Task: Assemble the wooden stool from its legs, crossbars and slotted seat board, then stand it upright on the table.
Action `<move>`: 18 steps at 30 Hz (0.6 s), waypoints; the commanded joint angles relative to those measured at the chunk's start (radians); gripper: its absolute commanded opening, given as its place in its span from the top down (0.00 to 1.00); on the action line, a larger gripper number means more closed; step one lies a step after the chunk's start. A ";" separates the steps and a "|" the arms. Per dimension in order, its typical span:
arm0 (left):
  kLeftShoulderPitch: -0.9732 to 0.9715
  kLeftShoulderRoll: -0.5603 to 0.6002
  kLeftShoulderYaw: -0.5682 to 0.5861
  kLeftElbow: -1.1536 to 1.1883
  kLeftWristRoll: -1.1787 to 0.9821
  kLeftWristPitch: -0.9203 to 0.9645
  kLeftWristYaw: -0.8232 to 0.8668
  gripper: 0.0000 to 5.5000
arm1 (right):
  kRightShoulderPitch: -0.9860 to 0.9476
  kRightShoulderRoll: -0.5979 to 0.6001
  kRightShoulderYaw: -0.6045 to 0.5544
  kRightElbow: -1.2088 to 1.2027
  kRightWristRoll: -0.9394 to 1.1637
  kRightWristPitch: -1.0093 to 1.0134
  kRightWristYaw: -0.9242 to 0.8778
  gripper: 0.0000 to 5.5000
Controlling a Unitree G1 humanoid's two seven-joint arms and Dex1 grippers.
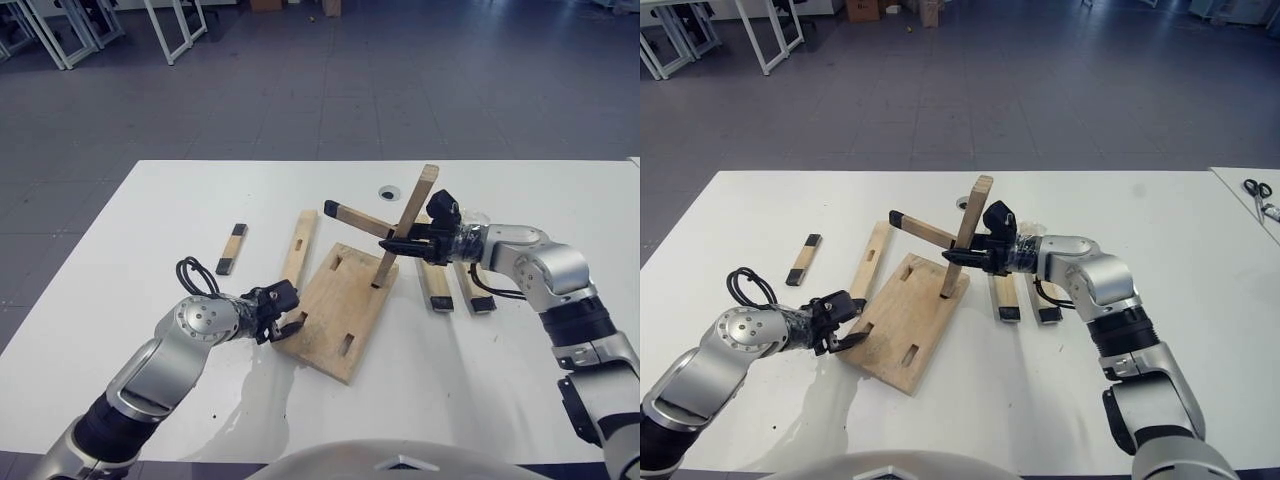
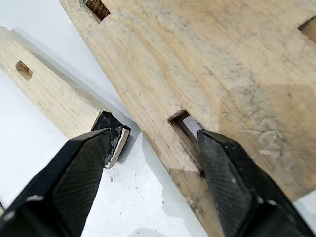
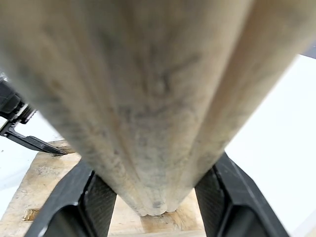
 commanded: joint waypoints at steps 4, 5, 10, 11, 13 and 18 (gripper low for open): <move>0.002 -0.037 -0.059 -0.024 -0.075 0.007 -0.014 0.41 | 0.123 -0.032 -0.021 -0.125 -0.110 -0.013 -0.075 0.63; 0.004 -0.036 -0.059 -0.024 -0.079 0.007 -0.011 0.41 | 0.126 -0.027 -0.029 -0.126 -0.110 -0.010 -0.079 0.63; 0.002 -0.032 -0.067 -0.014 -0.083 0.002 0.000 0.41 | 0.108 -0.009 -0.051 -0.108 -0.113 -0.004 -0.082 0.63; 0.005 -0.033 -0.067 -0.008 -0.086 0.002 0.003 0.41 | 0.103 -0.008 -0.053 -0.104 -0.112 -0.003 -0.079 0.63; 0.020 -0.029 -0.074 0.016 -0.085 -0.003 0.008 0.41 | 0.093 -0.009 -0.058 -0.102 -0.110 0.002 -0.073 0.57; 0.062 0.006 -0.100 0.049 -0.064 -0.011 0.028 0.41 | 0.084 -0.012 -0.084 -0.144 -0.113 0.016 -0.065 0.42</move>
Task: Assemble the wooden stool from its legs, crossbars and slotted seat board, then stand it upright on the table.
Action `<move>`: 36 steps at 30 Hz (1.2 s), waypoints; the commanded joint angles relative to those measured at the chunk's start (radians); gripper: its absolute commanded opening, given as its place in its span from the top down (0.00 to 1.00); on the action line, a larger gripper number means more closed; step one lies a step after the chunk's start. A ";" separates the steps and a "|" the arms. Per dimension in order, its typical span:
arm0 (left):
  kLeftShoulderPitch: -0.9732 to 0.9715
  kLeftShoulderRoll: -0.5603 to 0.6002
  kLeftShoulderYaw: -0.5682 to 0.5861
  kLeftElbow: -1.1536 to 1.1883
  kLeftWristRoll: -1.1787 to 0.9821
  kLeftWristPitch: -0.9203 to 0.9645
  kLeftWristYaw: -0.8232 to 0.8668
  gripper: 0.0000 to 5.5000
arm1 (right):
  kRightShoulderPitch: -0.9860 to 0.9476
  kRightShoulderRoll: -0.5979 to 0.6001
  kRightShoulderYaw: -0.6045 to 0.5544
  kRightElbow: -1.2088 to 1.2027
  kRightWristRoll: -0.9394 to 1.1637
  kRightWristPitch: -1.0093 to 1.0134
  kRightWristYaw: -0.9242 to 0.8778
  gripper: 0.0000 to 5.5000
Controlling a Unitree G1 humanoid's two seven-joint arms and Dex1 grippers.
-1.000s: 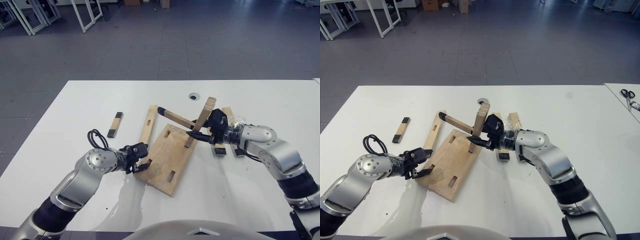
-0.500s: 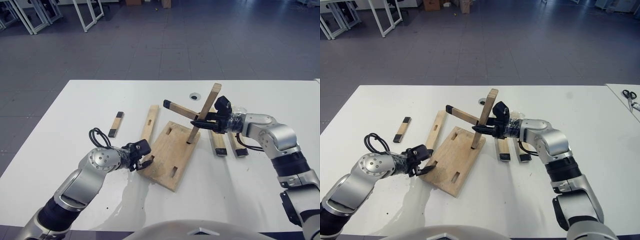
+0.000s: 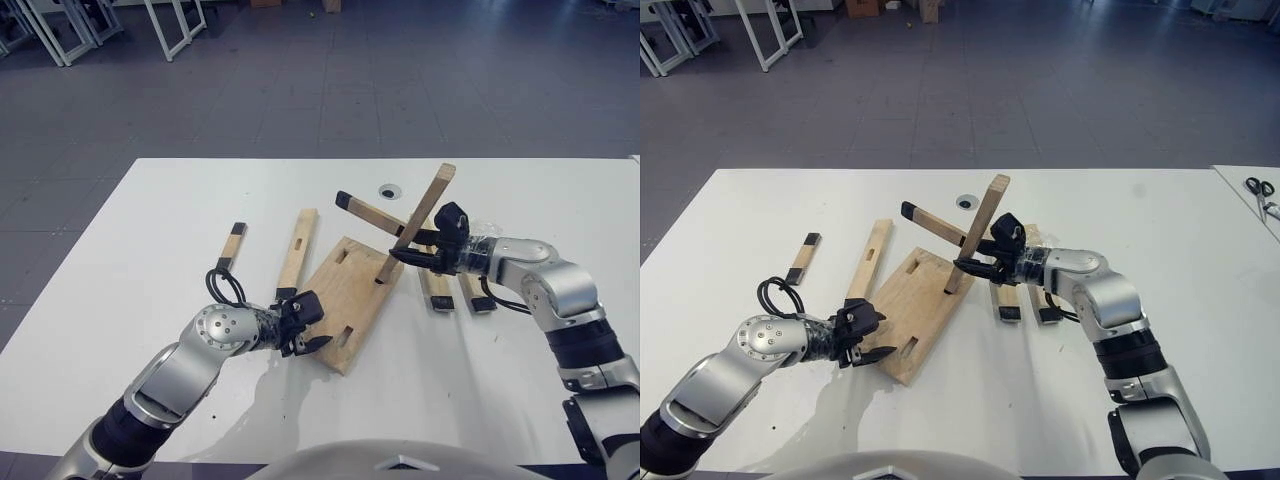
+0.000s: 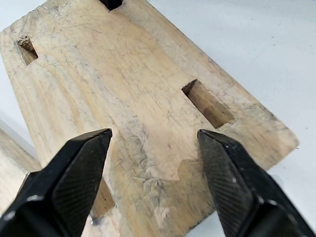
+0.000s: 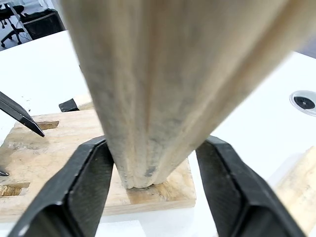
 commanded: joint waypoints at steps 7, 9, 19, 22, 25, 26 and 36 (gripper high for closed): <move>0.084 0.042 -0.014 0.039 0.018 0.052 0.049 0.41 | 0.070 -0.312 -0.050 -0.148 -0.067 0.080 0.180 0.42; 0.098 0.037 -0.009 0.029 0.012 0.059 0.062 0.41 | 0.069 -0.382 -0.076 -0.152 -0.083 0.090 0.205 0.42; 0.106 0.024 -0.010 0.019 -0.007 0.077 0.096 0.41 | -0.422 0.320 -0.618 -0.188 0.162 0.411 -0.706 0.62; 0.099 0.020 -0.015 0.023 -0.011 0.080 0.101 0.41 | -0.443 0.484 -0.678 -0.229 0.270 0.514 -0.856 0.62; 0.083 0.018 -0.023 0.030 -0.014 0.079 0.104 0.41 | -0.446 0.518 -0.698 -0.249 0.318 0.566 -0.918 0.62; 0.082 0.019 -0.023 0.032 -0.015 0.078 0.105 0.41 | -0.463 0.509 -0.697 -0.254 0.316 0.552 -0.927 0.62; 0.089 0.032 -0.020 0.033 -0.023 0.071 0.105 0.41 | -0.466 0.568 -0.622 -0.295 0.282 0.353 -1.034 0.62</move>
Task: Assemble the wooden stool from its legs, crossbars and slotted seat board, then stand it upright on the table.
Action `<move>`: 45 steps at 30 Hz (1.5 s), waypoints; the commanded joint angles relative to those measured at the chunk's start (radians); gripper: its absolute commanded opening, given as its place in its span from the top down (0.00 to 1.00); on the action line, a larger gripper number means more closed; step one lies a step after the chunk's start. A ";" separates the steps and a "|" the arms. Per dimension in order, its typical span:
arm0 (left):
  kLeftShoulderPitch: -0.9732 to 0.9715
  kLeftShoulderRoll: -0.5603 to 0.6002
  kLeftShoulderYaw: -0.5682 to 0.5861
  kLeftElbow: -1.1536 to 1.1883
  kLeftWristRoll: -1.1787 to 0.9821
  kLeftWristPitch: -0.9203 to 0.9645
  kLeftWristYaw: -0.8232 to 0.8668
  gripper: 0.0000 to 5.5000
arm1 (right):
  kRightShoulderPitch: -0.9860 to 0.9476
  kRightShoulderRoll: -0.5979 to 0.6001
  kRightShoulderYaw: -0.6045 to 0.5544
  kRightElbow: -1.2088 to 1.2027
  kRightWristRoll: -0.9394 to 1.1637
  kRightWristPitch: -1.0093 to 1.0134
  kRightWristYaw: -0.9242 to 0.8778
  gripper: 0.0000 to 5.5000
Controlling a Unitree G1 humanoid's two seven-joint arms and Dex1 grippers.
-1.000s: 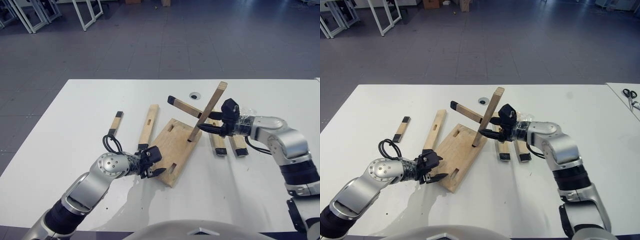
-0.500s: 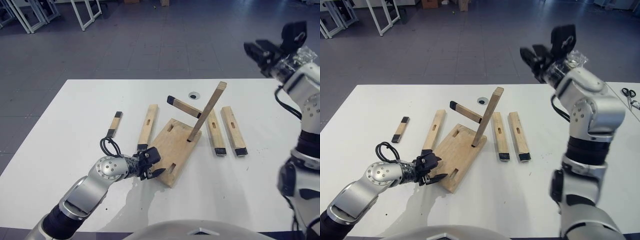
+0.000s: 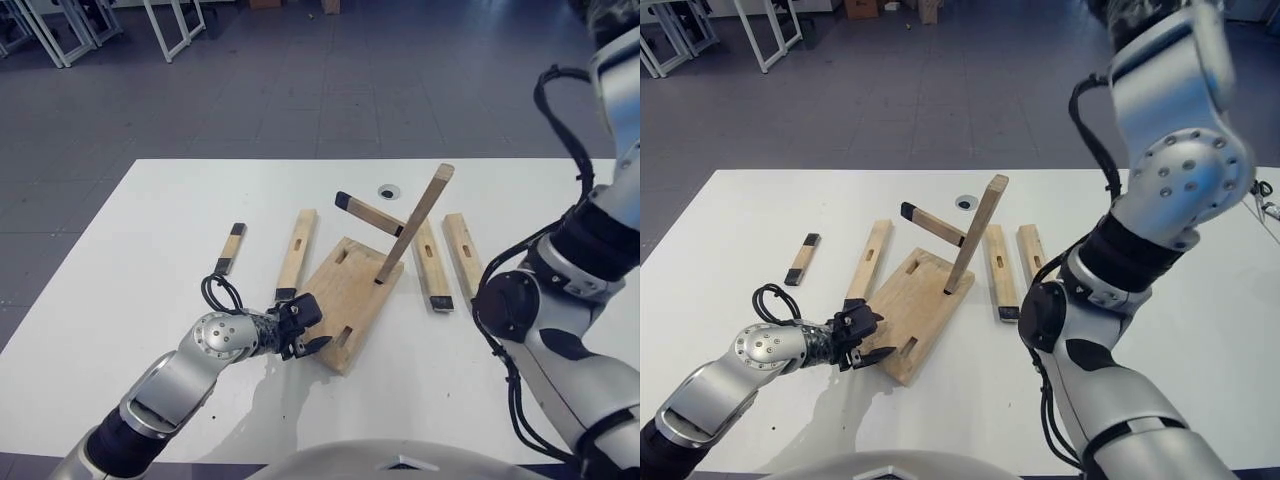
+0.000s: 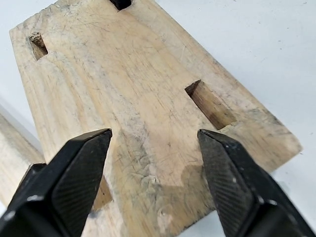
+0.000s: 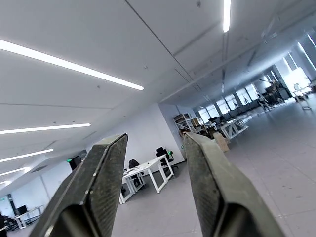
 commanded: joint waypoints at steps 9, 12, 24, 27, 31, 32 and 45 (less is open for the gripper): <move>0.041 0.033 -0.033 0.059 0.008 0.067 0.014 0.41 | 0.539 0.273 0.210 -0.052 0.042 0.172 -0.099 0.62; 0.045 0.022 -0.038 0.059 0.003 0.071 0.024 0.41 | 0.361 0.256 0.108 -0.054 0.145 0.080 -0.134 0.62; -0.044 -0.157 0.293 -0.017 -0.250 0.179 0.044 0.41 | 0.656 -0.152 0.120 -0.125 0.086 0.058 -0.007 0.56; -0.166 -0.210 0.537 -0.030 -0.409 0.279 0.056 0.41 | 0.987 -0.250 0.246 -0.169 0.018 0.042 0.172 0.47; -0.140 -0.115 0.605 0.036 -0.406 0.278 0.056 0.41 | 1.154 -0.327 0.333 -0.111 -0.103 -0.063 0.324 0.33; -0.116 -0.092 0.599 0.066 -0.379 0.253 0.063 0.41 | 1.159 -0.339 0.345 -0.085 -0.137 -0.093 0.342 0.31; 0.056 -0.054 0.411 0.356 -0.078 -0.074 0.143 0.41 | 1.174 -0.331 0.368 0.063 -0.285 -0.182 0.430 0.28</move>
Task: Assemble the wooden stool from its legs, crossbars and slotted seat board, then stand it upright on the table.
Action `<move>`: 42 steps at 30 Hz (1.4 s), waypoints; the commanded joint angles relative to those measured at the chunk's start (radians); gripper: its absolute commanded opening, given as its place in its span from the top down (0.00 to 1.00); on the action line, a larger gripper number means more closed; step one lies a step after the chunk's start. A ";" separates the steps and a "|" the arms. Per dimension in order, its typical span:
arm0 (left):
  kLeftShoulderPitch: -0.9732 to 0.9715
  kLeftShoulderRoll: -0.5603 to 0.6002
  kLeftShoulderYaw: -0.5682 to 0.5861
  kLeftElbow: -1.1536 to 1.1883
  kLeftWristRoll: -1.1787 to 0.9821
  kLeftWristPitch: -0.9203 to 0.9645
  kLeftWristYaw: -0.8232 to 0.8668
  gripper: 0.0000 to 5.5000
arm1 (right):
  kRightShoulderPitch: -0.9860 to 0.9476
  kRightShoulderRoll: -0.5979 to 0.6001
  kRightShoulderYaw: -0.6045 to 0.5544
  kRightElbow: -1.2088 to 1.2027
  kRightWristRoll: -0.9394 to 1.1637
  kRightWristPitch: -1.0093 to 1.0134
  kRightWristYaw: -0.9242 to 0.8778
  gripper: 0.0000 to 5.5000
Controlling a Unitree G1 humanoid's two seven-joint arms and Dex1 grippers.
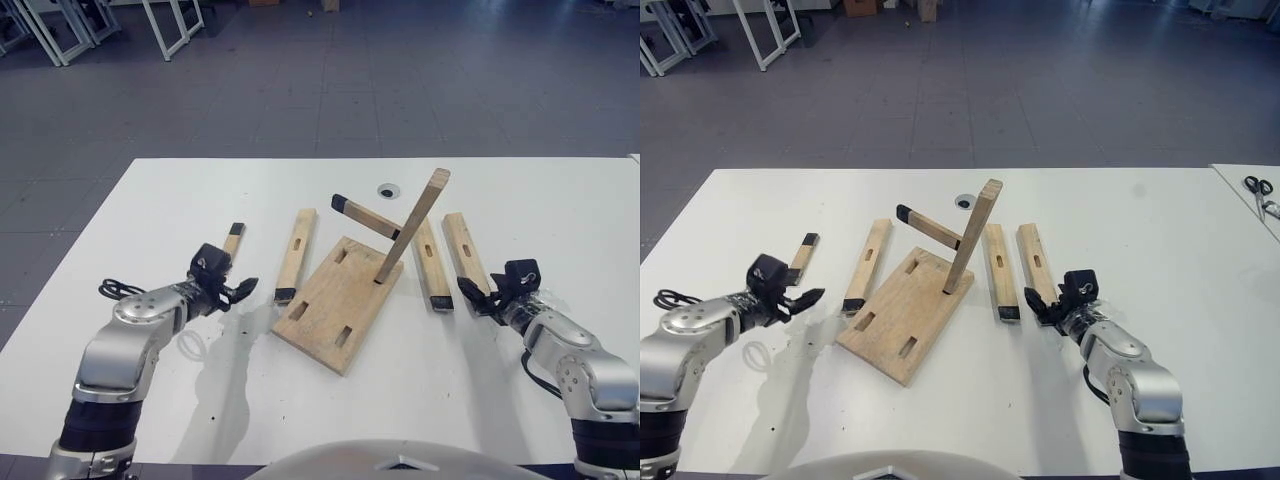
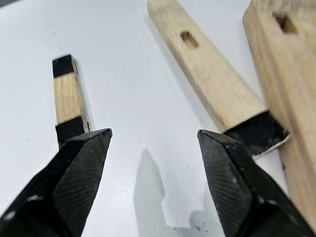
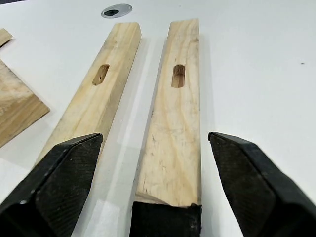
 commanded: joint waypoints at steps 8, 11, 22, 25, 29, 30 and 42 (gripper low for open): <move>0.066 0.020 -0.107 0.046 0.071 -0.047 -0.035 0.41 | 0.025 0.009 0.040 0.089 -0.101 -0.036 0.039 0.45; 0.115 0.051 -0.180 -0.019 0.082 -0.051 -0.078 0.41 | 0.007 0.009 0.034 0.088 -0.113 -0.031 0.041 0.57; 0.074 0.083 -0.268 -0.295 -0.087 0.152 -0.166 0.41 | -0.214 -0.016 -0.112 0.108 -0.067 -0.028 0.042 0.63; 0.048 0.033 -0.120 -0.289 -0.206 0.174 -0.189 0.41 | -0.330 -0.030 -0.209 -0.008 0.147 0.059 0.136 0.63; -0.068 -0.102 0.086 -0.272 -0.537 0.250 -0.226 0.41 | -0.459 -0.060 -0.347 -0.114 0.613 0.236 0.204 0.63; -0.101 -0.116 0.124 -0.253 -0.613 0.259 -0.238 0.41 | -0.470 -0.073 -0.368 -0.123 0.757 0.268 0.206 0.63; -0.384 -0.154 0.213 -0.029 -1.199 0.319 -0.133 0.41 | -0.409 -0.088 -0.054 -0.195 1.038 0.366 0.301 0.63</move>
